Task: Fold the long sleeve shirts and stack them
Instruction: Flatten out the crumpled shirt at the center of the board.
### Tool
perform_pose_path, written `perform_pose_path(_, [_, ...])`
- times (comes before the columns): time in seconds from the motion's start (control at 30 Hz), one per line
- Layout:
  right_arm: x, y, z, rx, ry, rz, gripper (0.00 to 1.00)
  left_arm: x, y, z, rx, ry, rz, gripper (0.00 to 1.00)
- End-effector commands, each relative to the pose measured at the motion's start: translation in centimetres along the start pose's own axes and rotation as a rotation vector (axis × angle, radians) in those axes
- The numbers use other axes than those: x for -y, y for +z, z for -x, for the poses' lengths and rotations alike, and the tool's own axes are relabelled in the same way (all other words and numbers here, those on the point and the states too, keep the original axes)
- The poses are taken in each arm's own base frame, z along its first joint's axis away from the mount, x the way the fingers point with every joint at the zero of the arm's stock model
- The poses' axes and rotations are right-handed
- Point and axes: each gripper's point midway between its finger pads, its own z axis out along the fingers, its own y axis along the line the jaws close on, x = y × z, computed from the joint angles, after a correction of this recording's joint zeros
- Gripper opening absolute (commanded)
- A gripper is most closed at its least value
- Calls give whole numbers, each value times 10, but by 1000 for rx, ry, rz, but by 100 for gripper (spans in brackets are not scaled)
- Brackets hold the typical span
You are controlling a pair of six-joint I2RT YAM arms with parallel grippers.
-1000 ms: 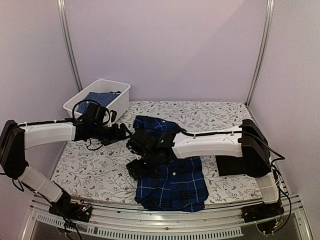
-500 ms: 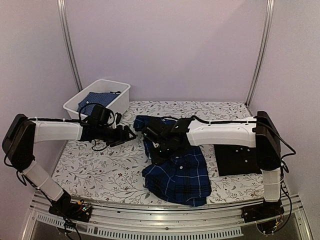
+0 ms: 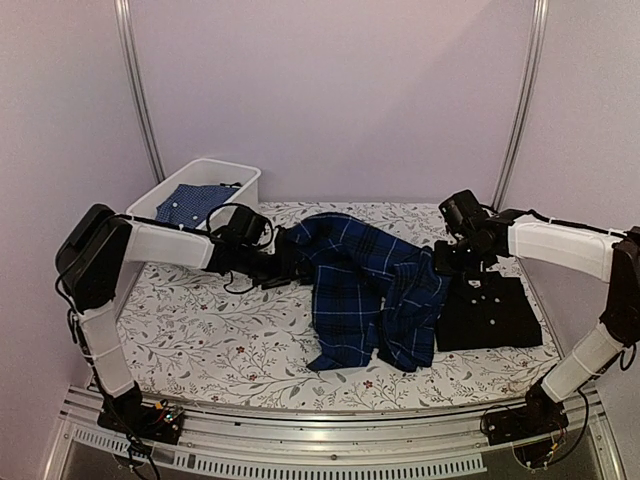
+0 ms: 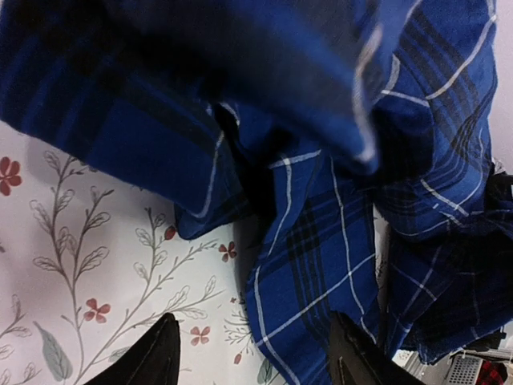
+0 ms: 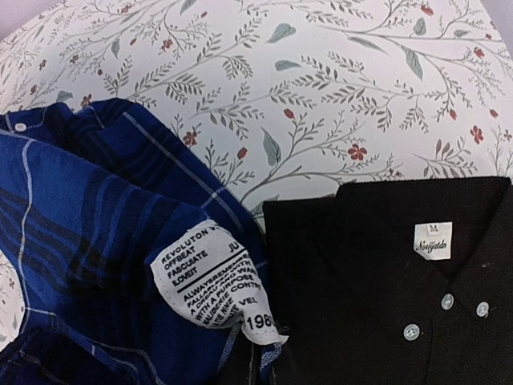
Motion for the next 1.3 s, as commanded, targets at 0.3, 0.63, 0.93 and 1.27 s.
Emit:
perform_pose_path(0.3, [-3, 9, -1, -5, 5, 50, 7, 26, 41, -76, -168, 71, 45, 66])
perform_pose_path(0.63, [-10, 11, 6, 2, -16, 71, 8, 23, 38, -102, -165, 141, 210, 63])
perform_pose_path(0.93, [-12, 15, 4, -8, -35, 77, 8, 71, 7, -138, -308, 114, -38, 71])
perform_pose_path(1.27, [-2, 16, 8, 10, -23, 49, 8, 75, 23, -137, -345, 101, -30, 0])
